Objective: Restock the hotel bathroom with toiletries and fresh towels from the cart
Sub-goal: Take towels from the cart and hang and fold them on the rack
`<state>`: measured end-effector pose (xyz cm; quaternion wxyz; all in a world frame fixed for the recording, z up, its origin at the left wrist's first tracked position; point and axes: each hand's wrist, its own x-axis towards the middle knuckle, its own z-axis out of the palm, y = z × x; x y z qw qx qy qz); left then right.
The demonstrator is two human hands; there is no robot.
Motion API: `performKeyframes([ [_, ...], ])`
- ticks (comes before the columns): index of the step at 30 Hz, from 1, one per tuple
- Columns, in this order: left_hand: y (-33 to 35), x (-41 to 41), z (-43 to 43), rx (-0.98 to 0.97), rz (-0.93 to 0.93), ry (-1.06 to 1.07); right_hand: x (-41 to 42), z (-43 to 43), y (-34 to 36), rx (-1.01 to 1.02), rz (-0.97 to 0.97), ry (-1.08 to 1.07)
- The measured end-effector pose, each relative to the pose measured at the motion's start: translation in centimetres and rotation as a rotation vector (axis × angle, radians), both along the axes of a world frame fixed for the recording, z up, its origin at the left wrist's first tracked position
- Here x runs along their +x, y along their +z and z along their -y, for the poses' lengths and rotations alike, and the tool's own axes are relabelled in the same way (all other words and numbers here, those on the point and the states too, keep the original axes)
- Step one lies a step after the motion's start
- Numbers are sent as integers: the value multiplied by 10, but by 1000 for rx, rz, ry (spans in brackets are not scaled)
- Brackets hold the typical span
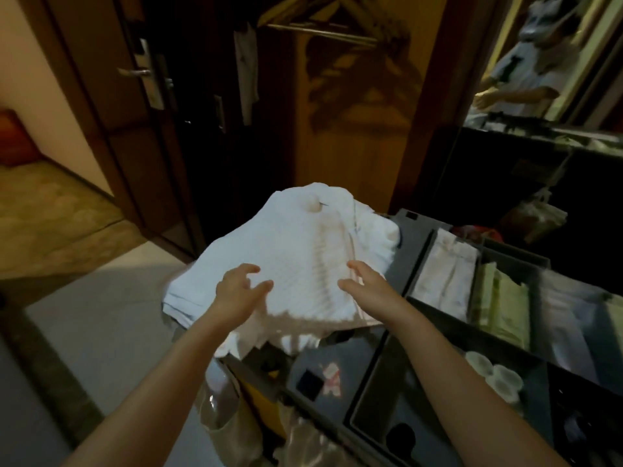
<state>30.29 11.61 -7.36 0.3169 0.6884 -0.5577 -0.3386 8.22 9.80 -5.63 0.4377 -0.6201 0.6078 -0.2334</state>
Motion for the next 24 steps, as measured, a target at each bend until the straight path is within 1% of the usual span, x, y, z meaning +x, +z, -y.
performKeyframes([
  [1, -7, 5, 14, -10, 86, 26, 4, 14, -6, 21, 31, -46],
  [3, -20, 12, 38, 14, 296, -6, 12, 40, -19, 69, 111, -149],
  [4, -26, 13, 47, 17, 363, -40, 16, 51, -27, 92, 144, -186],
  [5, -32, 15, 55, -1, 390, -70, 20, 60, -34, 109, 164, -208],
  [8, -42, 16, 80, -92, 400, -104, 30, 87, -49, 96, 176, -234],
  [10, -44, 13, 98, -129, 457, -110, 33, 103, -55, 69, 140, -281],
  [11, -45, 10, 107, -146, 492, -112, 34, 111, -57, 55, 71, -309],
  [14, -39, -2, 129, -163, 558, -146, 33, 128, -59, 23, -236, -381],
  [15, -38, -5, 135, -149, 564, -149, 33, 131, -59, 1, -279, -396],
  [19, -37, -8, 155, -109, 572, -117, 33, 142, -65, -104, -228, -464],
  [22, -39, -8, 160, -108, 563, -89, 34, 138, -67, -218, -187, -503],
  [24, -40, -8, 161, -116, 555, -86, 34, 131, -70, -281, -163, -566],
])
